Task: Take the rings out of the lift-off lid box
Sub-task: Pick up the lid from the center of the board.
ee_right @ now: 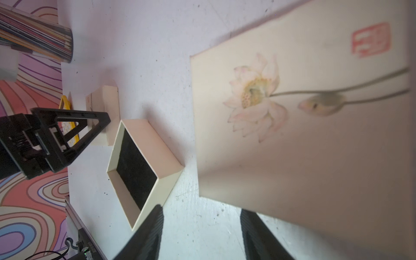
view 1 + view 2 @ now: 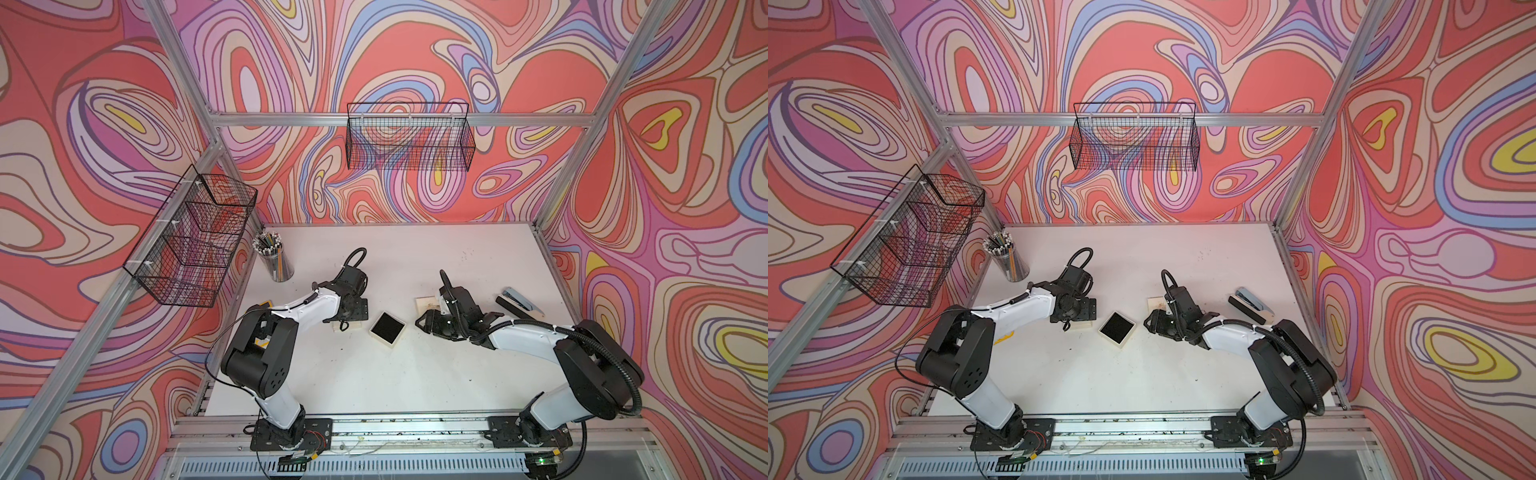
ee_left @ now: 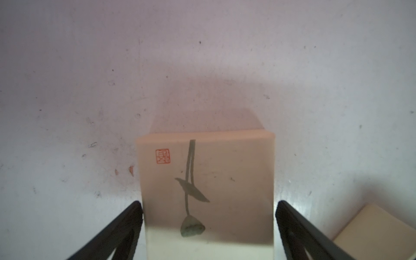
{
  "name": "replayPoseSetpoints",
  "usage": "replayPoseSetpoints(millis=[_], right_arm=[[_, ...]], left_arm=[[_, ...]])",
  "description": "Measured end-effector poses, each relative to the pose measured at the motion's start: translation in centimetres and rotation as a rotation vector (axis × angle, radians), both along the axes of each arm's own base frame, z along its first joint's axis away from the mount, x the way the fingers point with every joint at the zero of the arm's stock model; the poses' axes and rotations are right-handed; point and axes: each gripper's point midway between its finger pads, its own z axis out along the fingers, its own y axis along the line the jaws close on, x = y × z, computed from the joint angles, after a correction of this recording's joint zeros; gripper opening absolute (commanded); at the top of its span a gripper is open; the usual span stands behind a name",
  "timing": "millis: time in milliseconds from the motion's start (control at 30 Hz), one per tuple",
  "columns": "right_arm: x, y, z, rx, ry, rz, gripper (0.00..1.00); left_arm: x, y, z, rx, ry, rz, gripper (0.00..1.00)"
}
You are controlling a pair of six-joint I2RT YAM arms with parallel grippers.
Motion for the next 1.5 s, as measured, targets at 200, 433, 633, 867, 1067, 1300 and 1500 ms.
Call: replayPoseSetpoints(millis=[200, 433, 633, 867, 1067, 1300, 1500], right_arm=[[-0.1, -0.3, -0.3, -0.017, 0.006, -0.008, 0.57], [-0.1, -0.4, -0.4, -0.022, 0.009, -0.009, 0.56], [0.0, -0.5, -0.4, -0.027, 0.007, -0.014, 0.55], [-0.1, -0.5, -0.4, -0.029, 0.008, -0.015, 0.55], [0.0, -0.5, -0.1, -0.023, 0.0, -0.016, 0.57], [0.1, -0.4, 1.2, -0.006, -0.032, -0.013, 0.58], [0.3, -0.4, 2.5, 0.019, -0.086, -0.013, 0.6]], left_arm=[[0.2, 0.3, -0.1, 0.025, -0.003, 0.005, 0.94], [0.1, 0.4, -0.9, 0.041, 0.019, 0.007, 0.94], [0.1, 0.4, -0.9, 0.04, 0.019, 0.007, 0.92], [0.1, 0.4, -0.9, 0.038, 0.018, 0.01, 0.86], [0.1, 0.0, -0.8, 0.02, 0.022, 0.005, 0.83], [0.1, -1.0, 0.9, -0.038, -0.01, -0.02, 0.82], [-0.1, -1.9, 3.6, -0.078, -0.054, -0.06, 0.81]])
